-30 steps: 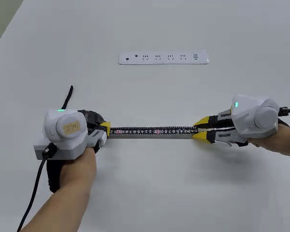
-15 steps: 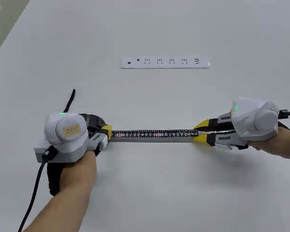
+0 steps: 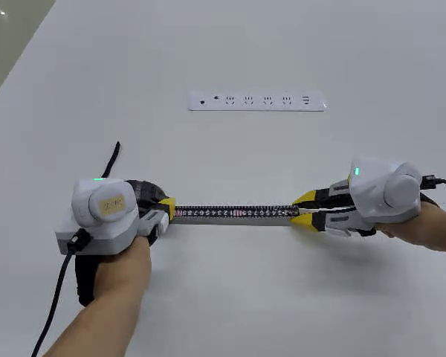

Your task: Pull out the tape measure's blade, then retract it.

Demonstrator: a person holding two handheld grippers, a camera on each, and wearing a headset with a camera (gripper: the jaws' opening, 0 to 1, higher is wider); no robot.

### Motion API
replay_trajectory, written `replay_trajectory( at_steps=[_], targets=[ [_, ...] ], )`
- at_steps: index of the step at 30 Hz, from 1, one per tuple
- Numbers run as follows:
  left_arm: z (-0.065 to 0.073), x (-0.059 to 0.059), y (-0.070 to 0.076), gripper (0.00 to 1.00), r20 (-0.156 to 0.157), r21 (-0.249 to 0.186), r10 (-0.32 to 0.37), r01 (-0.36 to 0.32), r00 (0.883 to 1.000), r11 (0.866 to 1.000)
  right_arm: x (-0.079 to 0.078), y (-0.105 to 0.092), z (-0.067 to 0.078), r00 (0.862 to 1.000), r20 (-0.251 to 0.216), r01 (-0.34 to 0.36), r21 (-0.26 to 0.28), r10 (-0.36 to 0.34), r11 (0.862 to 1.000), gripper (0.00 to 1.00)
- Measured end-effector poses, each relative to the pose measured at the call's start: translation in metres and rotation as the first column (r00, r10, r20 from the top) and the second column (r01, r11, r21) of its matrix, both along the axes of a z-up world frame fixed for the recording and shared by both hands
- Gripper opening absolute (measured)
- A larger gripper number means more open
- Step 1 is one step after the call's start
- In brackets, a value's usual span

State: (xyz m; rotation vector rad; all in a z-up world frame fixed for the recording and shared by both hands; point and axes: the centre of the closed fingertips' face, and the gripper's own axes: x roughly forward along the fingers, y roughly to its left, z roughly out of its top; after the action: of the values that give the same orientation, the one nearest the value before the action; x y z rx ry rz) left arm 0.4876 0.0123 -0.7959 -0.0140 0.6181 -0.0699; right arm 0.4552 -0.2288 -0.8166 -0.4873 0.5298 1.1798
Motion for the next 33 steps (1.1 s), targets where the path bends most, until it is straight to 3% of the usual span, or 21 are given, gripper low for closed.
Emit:
replay_trajectory(
  at_steps=[16, 33],
  targets=[
    [0.000, 0.000, 0.000, 0.59, -0.002, -0.008, 0.002, -0.002, 1.000, 1.000, 0.003, 0.011, 0.000, 1.000, -0.002, -0.005, 0.008, 0.005, 1.000, 0.12],
    [0.000, 0.001, 0.001, 0.59, -0.007, -0.019, 0.003, -0.003, 1.000, 1.000, 0.007, 0.035, -0.001, 1.000, -0.011, -0.013, 0.022, 0.013, 1.000, 0.12]
  ],
)
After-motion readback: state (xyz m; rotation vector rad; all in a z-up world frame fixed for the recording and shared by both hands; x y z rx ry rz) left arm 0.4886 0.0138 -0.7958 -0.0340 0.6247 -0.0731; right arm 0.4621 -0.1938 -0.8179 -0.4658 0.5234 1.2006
